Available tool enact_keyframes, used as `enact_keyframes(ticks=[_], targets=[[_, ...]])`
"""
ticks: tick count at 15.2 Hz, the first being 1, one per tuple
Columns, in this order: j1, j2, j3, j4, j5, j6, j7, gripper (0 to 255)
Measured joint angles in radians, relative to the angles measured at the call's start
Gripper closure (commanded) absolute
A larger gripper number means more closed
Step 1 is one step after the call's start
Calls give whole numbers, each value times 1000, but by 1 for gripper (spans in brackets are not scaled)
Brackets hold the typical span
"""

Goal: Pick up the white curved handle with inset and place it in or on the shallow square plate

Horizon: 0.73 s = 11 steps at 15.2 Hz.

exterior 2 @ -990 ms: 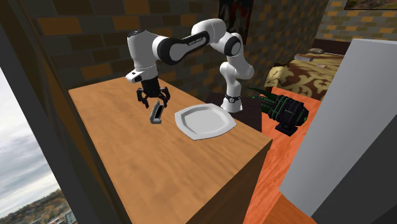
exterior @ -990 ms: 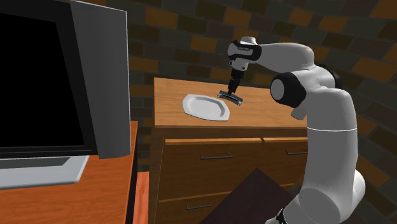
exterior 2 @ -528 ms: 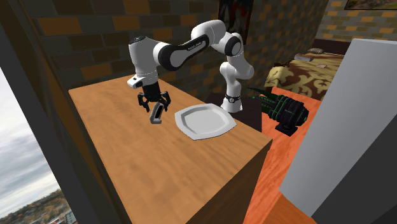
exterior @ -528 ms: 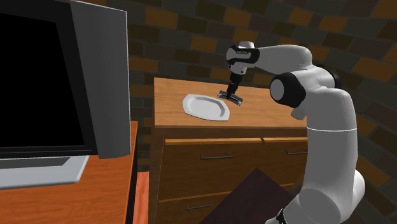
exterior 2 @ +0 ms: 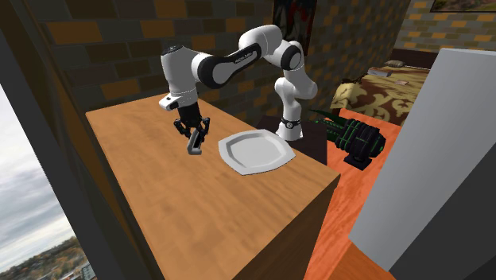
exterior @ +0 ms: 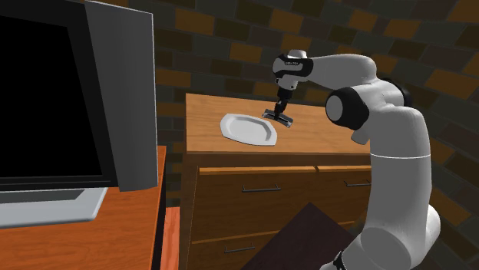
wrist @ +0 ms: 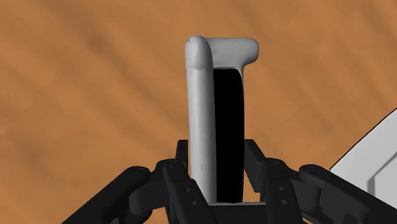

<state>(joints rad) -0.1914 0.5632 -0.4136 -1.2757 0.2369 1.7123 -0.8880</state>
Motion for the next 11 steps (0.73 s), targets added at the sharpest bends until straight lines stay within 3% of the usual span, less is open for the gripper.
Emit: enact_keyframes(ticks=[6, 11], targets=[[0, 0, 0, 0, 0, 0, 0, 255], [-9, 1, -2, 55, -1, -53, 3, 255]])
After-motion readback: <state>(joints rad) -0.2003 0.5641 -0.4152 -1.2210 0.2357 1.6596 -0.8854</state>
